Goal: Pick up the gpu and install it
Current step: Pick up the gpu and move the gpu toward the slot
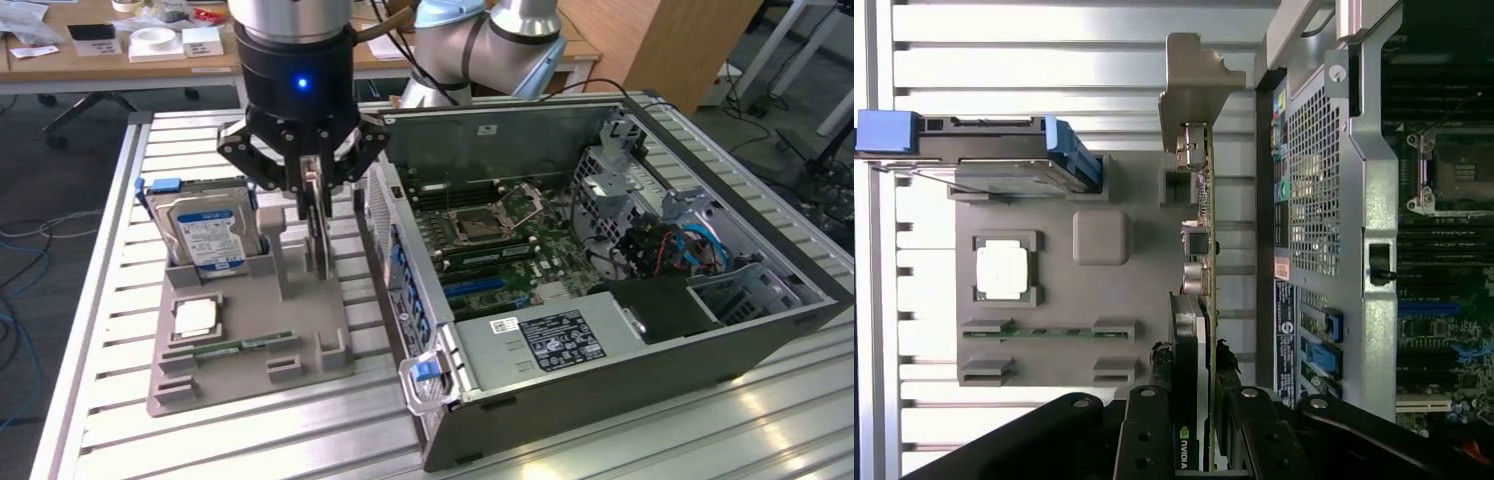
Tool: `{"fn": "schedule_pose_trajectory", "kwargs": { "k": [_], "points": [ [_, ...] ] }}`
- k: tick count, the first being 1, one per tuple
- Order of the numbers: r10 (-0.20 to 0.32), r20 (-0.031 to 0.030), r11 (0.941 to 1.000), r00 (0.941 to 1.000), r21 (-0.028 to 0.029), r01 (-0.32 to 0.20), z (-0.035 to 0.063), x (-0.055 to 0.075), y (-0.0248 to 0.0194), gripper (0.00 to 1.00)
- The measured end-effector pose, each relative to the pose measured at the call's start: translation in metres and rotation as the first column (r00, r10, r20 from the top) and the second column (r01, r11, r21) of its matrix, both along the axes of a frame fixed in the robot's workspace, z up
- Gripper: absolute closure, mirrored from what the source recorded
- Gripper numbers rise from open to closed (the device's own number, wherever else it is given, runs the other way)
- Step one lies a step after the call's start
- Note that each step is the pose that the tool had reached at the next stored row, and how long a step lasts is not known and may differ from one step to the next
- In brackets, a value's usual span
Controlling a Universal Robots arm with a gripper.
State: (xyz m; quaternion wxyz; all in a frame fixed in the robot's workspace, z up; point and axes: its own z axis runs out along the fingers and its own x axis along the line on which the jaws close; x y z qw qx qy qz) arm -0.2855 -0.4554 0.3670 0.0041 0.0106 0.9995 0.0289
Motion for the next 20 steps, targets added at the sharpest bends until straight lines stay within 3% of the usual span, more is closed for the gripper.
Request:
{"fn": "schedule_pose_trajectory", "kwargs": {
  "k": [4,13,20],
  "points": [
    [0.0,-0.0001,1.0,1.0,0.0,0.0,0.0068,0.0,0.0,0.73],
    [0.0,-0.0002,1.0,1.0,-0.0009,0.0,0.0077,0.0,0.0,0.73],
    [0.0,-0.0001,1.0,1.0,-0.0007,0.0,0.0226,0.0,0.0,0.73]
  ]
}}
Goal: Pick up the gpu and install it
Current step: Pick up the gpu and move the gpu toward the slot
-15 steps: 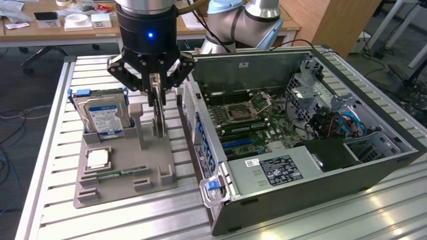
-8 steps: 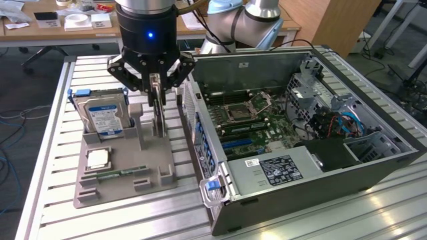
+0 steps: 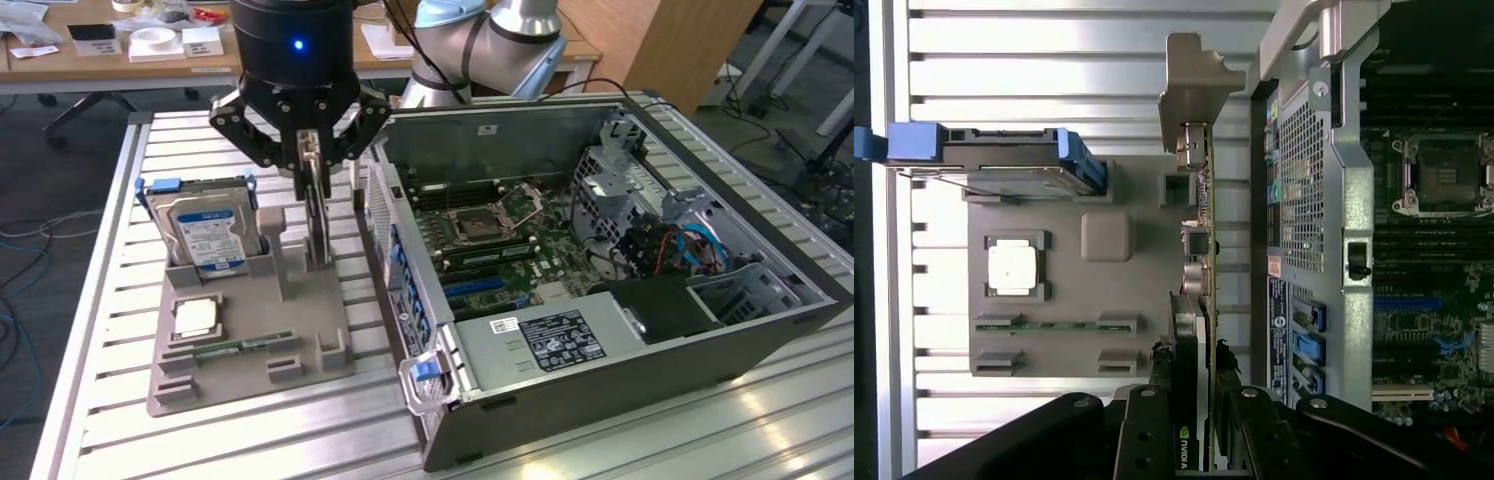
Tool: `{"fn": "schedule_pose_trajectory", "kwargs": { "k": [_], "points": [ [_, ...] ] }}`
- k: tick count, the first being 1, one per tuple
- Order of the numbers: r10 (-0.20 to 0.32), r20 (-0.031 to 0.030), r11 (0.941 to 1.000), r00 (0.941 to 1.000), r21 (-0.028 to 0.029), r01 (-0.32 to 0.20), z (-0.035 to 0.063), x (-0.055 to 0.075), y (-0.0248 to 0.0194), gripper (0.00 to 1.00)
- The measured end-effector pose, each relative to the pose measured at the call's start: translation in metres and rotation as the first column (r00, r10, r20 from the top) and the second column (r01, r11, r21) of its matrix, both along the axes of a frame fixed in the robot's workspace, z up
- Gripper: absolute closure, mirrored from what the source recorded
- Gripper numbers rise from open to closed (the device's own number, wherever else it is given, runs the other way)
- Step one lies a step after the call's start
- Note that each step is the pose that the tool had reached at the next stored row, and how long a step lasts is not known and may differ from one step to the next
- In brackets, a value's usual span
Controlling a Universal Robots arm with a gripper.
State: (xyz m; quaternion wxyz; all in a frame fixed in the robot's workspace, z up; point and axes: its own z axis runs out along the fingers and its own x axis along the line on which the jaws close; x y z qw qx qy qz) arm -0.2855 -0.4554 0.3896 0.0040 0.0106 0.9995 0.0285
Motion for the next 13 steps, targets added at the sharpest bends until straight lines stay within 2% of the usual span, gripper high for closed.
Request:
{"fn": "schedule_pose_trajectory", "kwargs": {
  "k": [6,13],
  "points": [
    [0.0,0.0001,1.0,1.0,0.0,0.0,0.0125,0.0,0.0,0.73],
    [0.0,0.0,1.0,1.0,0.0,0.0,0.0139,0.0,0.0,0.73]
  ]
}}
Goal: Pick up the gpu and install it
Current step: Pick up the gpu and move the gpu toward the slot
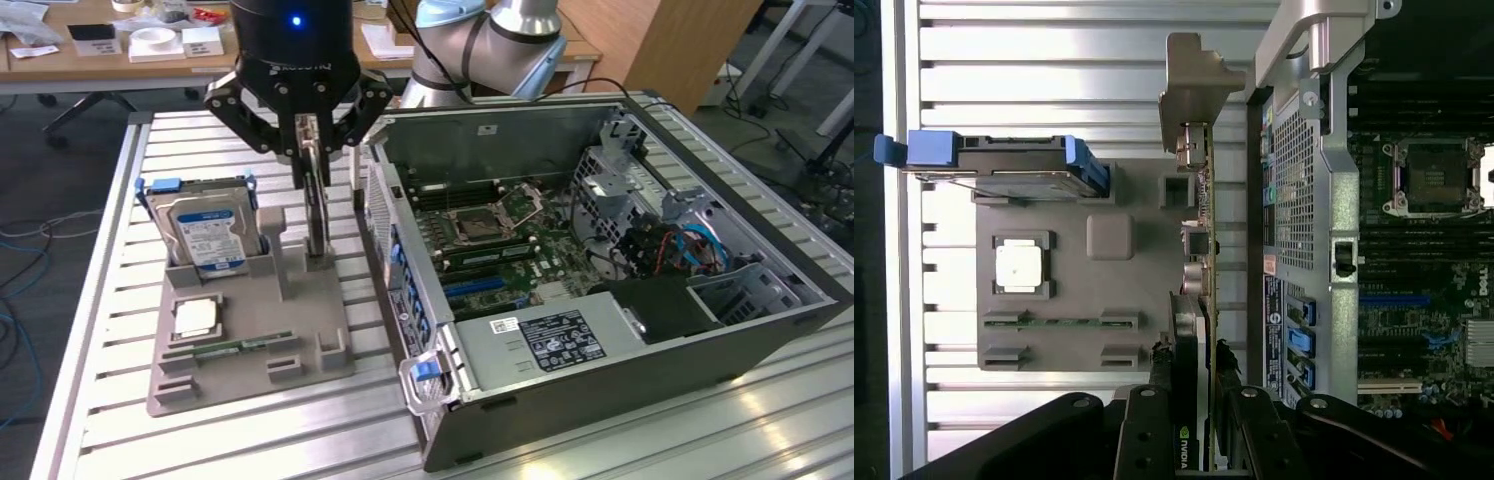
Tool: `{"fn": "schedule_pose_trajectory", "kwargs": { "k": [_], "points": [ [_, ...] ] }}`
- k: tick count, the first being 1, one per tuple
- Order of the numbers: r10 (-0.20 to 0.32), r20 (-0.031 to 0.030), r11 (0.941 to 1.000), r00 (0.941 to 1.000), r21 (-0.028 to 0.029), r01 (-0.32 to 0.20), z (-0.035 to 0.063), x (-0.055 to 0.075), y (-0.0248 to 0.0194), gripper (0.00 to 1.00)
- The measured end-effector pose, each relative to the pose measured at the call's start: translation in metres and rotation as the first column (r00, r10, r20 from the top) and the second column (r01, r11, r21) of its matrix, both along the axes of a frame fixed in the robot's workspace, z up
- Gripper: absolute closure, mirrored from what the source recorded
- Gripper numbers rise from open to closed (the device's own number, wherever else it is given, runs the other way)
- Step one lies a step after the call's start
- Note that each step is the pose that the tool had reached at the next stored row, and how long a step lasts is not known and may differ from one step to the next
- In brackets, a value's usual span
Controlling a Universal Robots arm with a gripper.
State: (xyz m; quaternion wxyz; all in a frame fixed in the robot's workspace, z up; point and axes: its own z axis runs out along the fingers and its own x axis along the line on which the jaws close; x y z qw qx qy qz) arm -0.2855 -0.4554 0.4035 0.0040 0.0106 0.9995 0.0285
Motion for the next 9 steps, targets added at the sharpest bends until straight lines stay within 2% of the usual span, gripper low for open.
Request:
{"fn": "schedule_pose_trajectory", "kwargs": {
  "k": [9],
  "points": [
    [0.0,0.0002,1.0,1.0,-0.0001,0.0,0.0116,0.0,0.0,0.73]
  ]
}}
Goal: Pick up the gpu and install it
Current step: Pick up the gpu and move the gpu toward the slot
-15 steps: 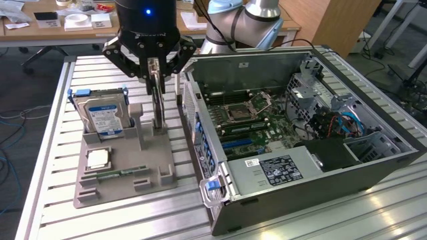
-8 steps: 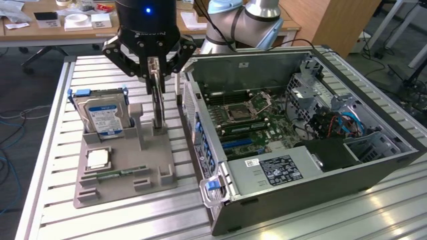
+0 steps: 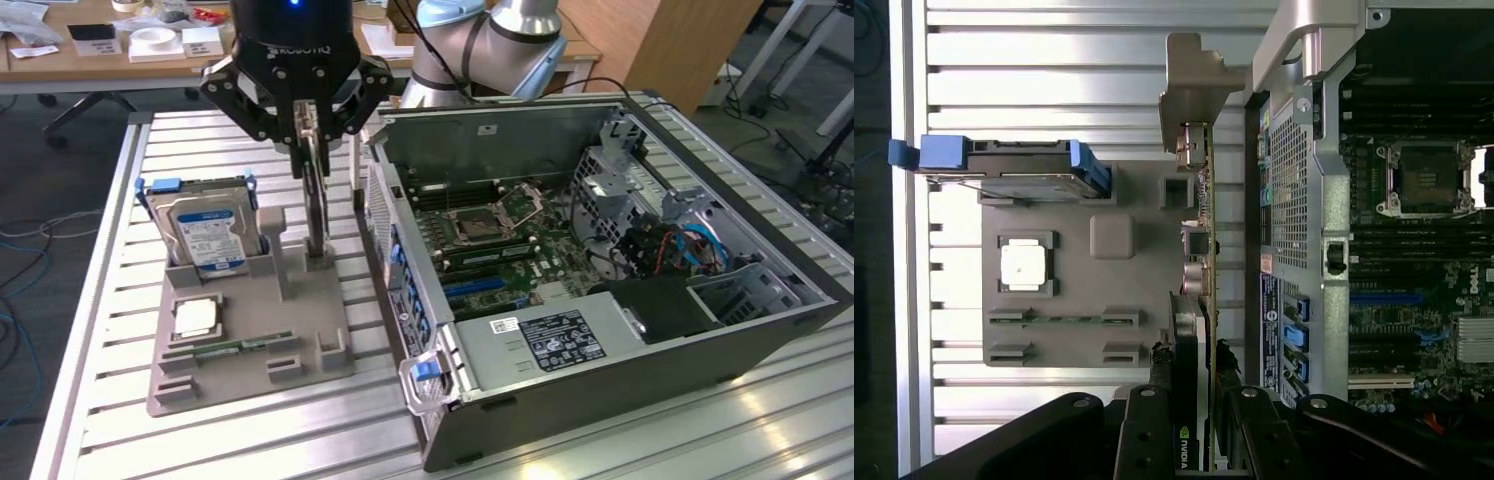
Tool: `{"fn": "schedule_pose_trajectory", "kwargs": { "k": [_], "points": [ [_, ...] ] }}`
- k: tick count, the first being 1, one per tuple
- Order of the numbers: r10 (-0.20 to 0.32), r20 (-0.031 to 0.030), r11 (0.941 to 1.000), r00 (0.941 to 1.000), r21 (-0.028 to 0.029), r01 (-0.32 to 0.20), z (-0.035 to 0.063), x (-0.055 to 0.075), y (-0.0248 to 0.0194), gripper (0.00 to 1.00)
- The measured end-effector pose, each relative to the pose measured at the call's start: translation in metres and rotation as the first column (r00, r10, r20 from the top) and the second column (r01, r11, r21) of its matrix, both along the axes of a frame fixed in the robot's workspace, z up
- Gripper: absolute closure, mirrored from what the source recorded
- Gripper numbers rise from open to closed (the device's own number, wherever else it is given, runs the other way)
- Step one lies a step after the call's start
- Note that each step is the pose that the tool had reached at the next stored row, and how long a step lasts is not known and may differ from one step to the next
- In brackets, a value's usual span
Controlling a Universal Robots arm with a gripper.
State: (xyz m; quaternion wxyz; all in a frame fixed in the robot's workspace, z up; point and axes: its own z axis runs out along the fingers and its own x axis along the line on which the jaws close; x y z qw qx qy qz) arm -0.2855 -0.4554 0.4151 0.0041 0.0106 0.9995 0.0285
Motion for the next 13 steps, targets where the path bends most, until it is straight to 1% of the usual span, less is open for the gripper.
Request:
{"fn": "schedule_pose_trajectory", "kwargs": {
  "k": [8,13],
  "points": [
    [0.0,-0.0004,1.0,1.0,-0.0003,0.0,0.0003,0.0002,0.0001,0.73],
    [0.0,-0.0001,1.0,1.0,-0.0001,0.0,0.0011,0.0032,0.0,0.73]
  ]
}}
